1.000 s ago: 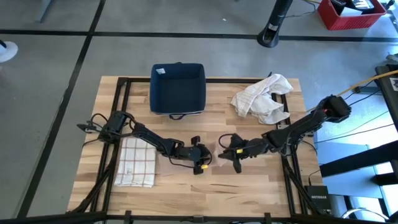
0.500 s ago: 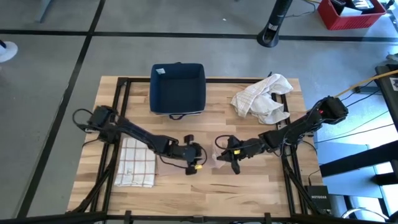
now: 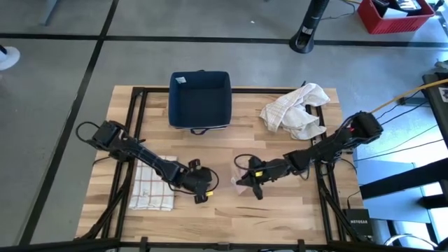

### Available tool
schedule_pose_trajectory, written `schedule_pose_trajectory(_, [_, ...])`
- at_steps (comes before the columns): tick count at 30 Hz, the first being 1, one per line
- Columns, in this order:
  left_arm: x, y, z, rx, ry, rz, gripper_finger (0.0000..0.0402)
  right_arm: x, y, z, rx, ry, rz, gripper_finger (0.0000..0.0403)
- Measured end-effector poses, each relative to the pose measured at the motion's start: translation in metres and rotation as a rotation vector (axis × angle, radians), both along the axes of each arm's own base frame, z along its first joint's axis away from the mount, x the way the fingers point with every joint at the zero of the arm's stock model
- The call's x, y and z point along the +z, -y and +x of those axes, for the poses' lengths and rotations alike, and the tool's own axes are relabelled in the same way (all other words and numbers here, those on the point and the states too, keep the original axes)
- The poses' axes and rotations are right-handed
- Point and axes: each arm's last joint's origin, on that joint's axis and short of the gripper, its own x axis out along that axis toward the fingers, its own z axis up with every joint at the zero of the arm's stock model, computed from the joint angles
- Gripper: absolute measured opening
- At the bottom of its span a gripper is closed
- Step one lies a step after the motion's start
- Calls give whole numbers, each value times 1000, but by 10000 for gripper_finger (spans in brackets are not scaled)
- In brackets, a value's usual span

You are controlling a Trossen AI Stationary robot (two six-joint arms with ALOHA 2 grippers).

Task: Fold towel
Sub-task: Fold the light brown towel

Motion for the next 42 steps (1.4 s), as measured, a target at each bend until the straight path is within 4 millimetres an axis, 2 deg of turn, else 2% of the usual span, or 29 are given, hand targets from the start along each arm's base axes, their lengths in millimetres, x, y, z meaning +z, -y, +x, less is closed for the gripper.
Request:
schedule_pose_trajectory(10, [2,-1,7,-28,93,45,117,11,-4,58,-42,48,-12,3])
schedule_pose_trajectory(14, [9,-2,8,-25,113,39,117,5,-1,69,-45,29,-14,3])
schedule_pose_trajectory(16, [22,-2,6,-26,123,34,117,3,0,68,-47,16,-19,3])
schedule_pose_trajectory(21, [59,2,-20,-3,54,-31,117,2,0,68,-65,3,-22,3])
schedule_pose_trajectory(24, [68,11,-43,26,-19,-75,117,2,0,68,-72,1,-4,3])
schedule_pose_trajectory(28, [53,26,-62,36,-96,-20,117,6,0,70,-93,37,7,3])
schedule_pose_trajectory(32, [26,31,-66,57,-74,0,117,7,0,75,-132,47,8,3])
schedule_pose_trajectory(35, [12,29,-64,92,-80,2,117,3,-5,86,-119,43,26,3])
schedule_pose_trajectory(42, [6,28,-63,86,-90,18,117,-20,-15,119,-145,2,37,3])
